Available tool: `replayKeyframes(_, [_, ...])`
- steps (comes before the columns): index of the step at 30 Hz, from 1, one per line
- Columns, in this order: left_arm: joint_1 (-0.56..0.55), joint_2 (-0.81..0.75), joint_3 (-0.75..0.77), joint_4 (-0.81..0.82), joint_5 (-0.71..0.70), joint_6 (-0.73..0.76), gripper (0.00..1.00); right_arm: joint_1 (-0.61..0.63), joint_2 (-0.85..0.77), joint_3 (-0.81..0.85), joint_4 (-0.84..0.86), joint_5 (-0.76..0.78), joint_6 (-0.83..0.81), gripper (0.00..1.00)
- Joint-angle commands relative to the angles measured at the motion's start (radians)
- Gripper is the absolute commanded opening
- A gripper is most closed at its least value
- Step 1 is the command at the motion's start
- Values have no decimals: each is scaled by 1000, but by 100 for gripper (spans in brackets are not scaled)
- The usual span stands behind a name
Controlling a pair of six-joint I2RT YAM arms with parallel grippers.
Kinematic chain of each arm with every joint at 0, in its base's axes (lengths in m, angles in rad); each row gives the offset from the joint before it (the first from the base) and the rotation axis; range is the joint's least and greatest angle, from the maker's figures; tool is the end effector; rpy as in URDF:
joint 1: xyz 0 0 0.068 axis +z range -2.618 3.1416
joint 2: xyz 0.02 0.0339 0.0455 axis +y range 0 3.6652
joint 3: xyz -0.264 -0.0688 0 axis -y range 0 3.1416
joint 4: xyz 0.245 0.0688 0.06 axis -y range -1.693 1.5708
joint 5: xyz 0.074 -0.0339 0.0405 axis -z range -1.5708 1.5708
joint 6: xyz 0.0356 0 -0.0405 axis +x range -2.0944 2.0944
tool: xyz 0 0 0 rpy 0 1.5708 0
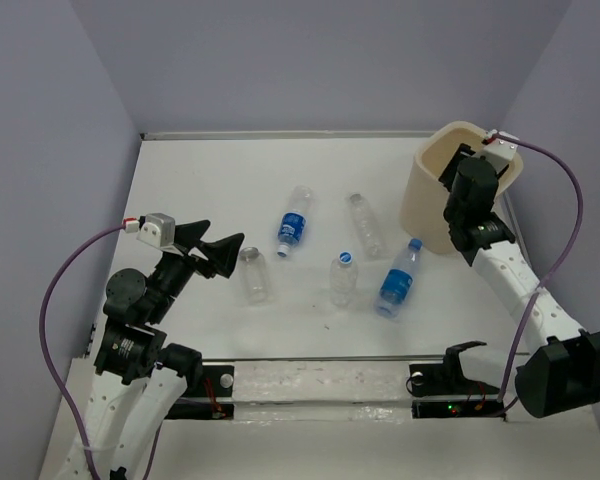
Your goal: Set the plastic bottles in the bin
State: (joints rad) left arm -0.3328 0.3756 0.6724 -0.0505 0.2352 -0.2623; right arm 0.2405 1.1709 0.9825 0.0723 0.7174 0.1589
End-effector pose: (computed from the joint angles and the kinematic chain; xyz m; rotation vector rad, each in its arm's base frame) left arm 0.0885 -0.0394 0.3659 0.2512 1.3379 -0.6581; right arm 0.2671 0.0414 0.3580 0.4628 1.6014 -0.3018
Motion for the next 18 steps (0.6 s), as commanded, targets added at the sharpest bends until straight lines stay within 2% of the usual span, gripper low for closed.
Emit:
replayKeyframes(1, [-3, 8, 30, 32, 12, 11, 99, -137, -63, 13, -135, -215, 261, 61])
replayKeyframes(3, [-5, 11, 29, 32, 10, 9, 99, -176, -83, 10, -158, -284, 298, 61])
replayKeyframes(9, [-5, 17, 30, 34, 13, 11, 99, -195, -96, 38, -193, -206, 288, 61])
replayKeyframes(12, [-5, 23, 27, 37, 15, 9, 99, -195, -106, 53, -174, -300, 254, 62])
replayKeyframes(13, [-5, 23, 29, 35, 15, 9, 99, -195, -109, 62, -177, -378, 242, 65])
replayKeyframes(18, [5, 29, 29, 40, 18, 8, 99, -195, -125, 153, -264, -565, 191, 76])
